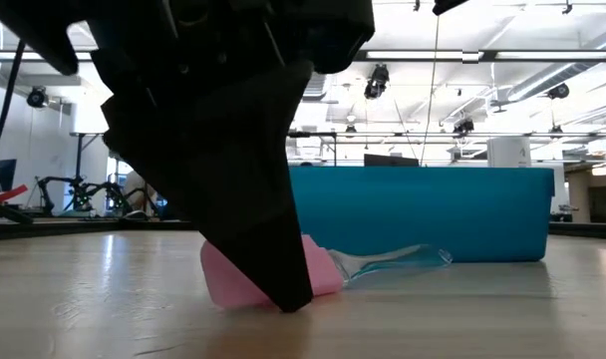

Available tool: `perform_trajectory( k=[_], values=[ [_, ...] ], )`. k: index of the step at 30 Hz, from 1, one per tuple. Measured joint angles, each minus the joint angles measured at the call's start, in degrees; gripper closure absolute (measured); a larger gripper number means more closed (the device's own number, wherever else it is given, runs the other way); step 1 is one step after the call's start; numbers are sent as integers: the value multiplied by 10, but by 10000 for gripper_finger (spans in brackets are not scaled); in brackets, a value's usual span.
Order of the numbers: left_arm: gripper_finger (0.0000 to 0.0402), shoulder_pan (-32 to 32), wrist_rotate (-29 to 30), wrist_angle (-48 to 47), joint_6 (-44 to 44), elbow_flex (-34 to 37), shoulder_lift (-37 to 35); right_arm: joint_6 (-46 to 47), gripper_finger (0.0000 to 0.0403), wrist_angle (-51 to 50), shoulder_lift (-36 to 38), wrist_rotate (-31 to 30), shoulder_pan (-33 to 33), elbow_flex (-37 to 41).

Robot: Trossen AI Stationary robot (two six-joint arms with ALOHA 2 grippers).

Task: Pick & Place Kitchen Items
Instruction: Put the pink spatula into the yellow bin

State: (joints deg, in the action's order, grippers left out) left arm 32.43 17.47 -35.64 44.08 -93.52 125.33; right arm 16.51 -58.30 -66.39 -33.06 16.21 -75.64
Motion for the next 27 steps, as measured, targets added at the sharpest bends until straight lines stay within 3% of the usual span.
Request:
perform_trajectory(
  k=[9, 22, 27],
  values=[
    [378, -4, 0, 11, -29, 8, -1, 0, 224, 0, 0, 0, 0, 0],
    [379, 5, -29, -1, -95, -8, -20, -2, 234, 0, 0, -1, 0, 0],
    [379, 24, 32, -26, -121, -13, -89, -2, 253, -2, 0, -1, 0, 0]
  ],
)
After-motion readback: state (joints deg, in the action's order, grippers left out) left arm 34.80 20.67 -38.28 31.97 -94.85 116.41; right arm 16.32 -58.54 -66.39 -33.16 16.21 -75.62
